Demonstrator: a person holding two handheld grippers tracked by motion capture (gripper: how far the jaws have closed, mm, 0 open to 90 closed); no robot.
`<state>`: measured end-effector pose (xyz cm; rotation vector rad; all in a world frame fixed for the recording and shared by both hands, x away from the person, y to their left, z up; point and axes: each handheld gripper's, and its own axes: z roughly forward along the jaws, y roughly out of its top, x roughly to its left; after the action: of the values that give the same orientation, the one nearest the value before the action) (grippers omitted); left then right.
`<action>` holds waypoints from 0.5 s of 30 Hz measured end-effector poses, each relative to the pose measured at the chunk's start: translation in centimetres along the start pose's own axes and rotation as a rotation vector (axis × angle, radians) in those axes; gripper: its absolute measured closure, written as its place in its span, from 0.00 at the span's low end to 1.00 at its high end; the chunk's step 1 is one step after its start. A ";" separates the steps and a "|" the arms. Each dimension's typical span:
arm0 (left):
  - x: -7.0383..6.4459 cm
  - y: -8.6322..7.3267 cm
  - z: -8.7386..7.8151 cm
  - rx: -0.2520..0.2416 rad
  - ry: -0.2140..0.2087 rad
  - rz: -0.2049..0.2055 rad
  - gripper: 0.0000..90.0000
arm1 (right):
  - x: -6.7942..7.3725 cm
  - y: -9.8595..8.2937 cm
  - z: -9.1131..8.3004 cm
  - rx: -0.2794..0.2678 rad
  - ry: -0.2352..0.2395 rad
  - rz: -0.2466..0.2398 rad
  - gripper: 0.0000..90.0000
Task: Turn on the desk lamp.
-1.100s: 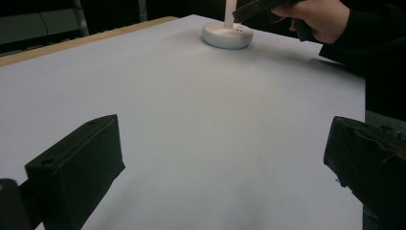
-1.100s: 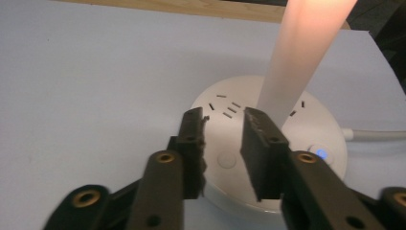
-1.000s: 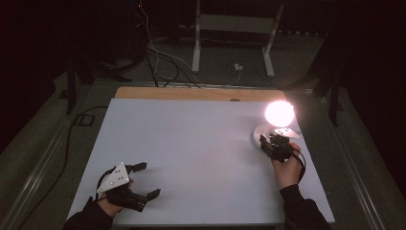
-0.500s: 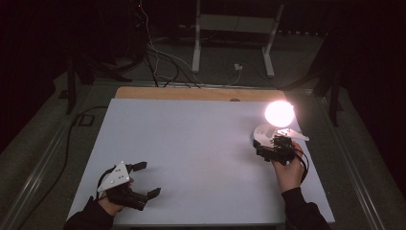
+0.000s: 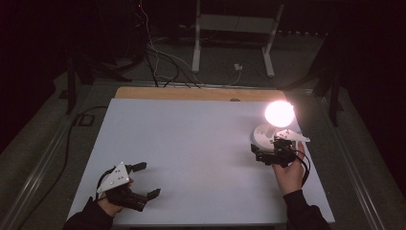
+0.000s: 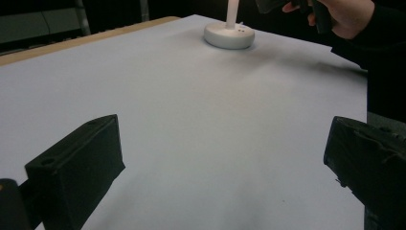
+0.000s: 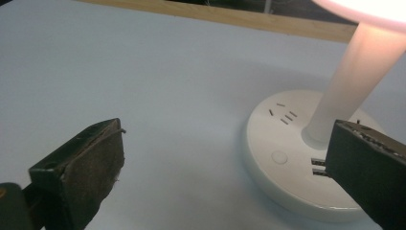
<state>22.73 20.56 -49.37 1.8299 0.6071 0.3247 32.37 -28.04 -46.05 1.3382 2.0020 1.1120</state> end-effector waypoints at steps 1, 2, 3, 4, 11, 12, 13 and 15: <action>0.0 0.0 0.0 0.001 0.000 0.001 0.00 | 0.1 0.0 -0.2 -0.006 0.004 -0.004 0.00; 0.0 0.0 0.0 0.001 0.000 -0.001 0.00 | 0.2 0.1 -0.4 -0.005 0.004 -0.010 0.00; 0.0 0.0 0.0 -0.002 -0.001 -0.003 0.00 | 0.3 0.1 -0.6 -0.008 0.009 -0.015 0.00; 0.0 0.0 0.0 -0.004 -0.001 -0.001 0.00 | 0.4 0.0 -0.9 -0.014 0.018 -0.018 0.00; 0.0 0.0 0.0 -0.001 -0.002 0.001 0.00 | 1.2 -0.6 -1.9 -0.029 0.070 -0.047 0.00; 0.0 0.0 0.0 0.000 -0.003 0.001 0.00 | 1.3 -0.7 -1.9 -0.031 0.082 -0.055 0.00; 0.0 0.0 0.0 0.000 -0.002 -0.001 0.00 | 1.4 -0.8 -2.0 -0.032 0.090 -0.056 0.00; 0.0 0.0 0.0 -0.002 -0.003 -0.001 0.00 | 1.6 -1.1 -2.2 -0.035 0.094 -0.067 0.00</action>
<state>22.76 20.59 -49.36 1.8274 0.6052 0.3217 29.50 -27.61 -45.65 1.2130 2.0681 1.1938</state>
